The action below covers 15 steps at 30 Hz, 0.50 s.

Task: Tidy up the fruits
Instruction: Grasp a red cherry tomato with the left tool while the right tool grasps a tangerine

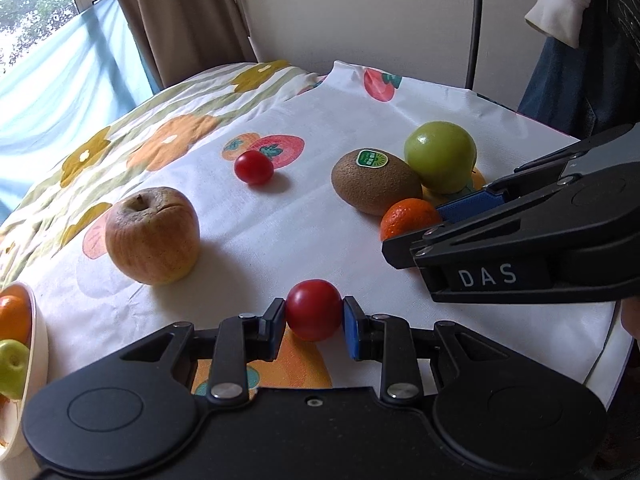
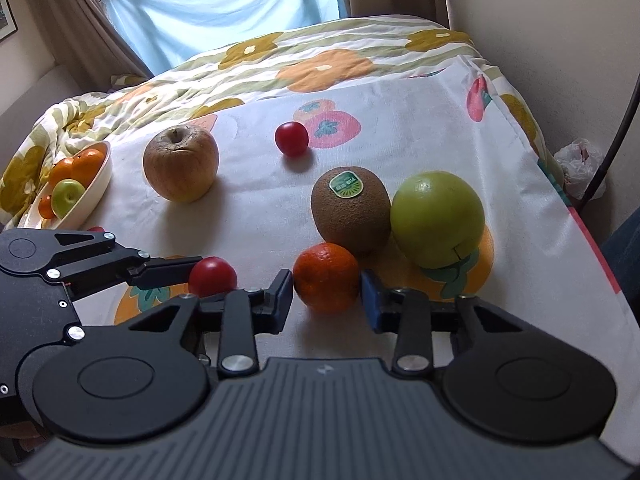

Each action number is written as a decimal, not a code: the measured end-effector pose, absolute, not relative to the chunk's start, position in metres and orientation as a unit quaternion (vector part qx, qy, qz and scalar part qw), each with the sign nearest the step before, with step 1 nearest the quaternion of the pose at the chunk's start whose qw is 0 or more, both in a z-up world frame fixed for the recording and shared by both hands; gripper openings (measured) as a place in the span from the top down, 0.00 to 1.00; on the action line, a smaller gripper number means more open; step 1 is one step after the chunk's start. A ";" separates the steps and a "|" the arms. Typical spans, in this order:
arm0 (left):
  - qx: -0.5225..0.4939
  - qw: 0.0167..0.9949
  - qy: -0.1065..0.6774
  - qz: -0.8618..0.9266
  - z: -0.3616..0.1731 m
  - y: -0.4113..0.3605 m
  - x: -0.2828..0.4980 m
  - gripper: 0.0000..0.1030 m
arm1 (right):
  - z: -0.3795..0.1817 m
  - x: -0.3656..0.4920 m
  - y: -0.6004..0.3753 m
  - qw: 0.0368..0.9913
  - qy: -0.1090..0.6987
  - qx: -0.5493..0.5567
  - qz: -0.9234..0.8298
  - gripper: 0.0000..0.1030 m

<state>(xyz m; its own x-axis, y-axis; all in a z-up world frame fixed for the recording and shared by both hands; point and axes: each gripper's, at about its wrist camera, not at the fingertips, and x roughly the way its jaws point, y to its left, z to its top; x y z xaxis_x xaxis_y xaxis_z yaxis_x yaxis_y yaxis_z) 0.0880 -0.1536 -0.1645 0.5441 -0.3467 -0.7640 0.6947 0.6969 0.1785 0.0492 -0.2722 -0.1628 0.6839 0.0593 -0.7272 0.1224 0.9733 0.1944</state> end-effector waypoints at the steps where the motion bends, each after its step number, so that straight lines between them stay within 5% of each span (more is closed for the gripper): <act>1: 0.235 0.848 0.365 -0.304 -0.164 -0.152 0.087 0.68 | -0.162 0.049 -0.272 0.911 0.397 0.113 -0.016 0.50; 15: 0.166 0.882 0.378 -0.226 -0.133 -0.123 0.070 0.68 | -0.132 0.041 -0.255 0.917 0.388 0.090 0.023 0.50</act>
<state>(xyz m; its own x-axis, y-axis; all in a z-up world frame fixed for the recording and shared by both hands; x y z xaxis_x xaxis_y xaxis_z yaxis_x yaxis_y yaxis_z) 0.0704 -0.1232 -0.1326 0.6124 -0.2726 -0.7421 0.5239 0.8429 0.1227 0.0411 -0.2552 -0.1318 0.6972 0.1121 -0.7081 0.0282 0.9826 0.1833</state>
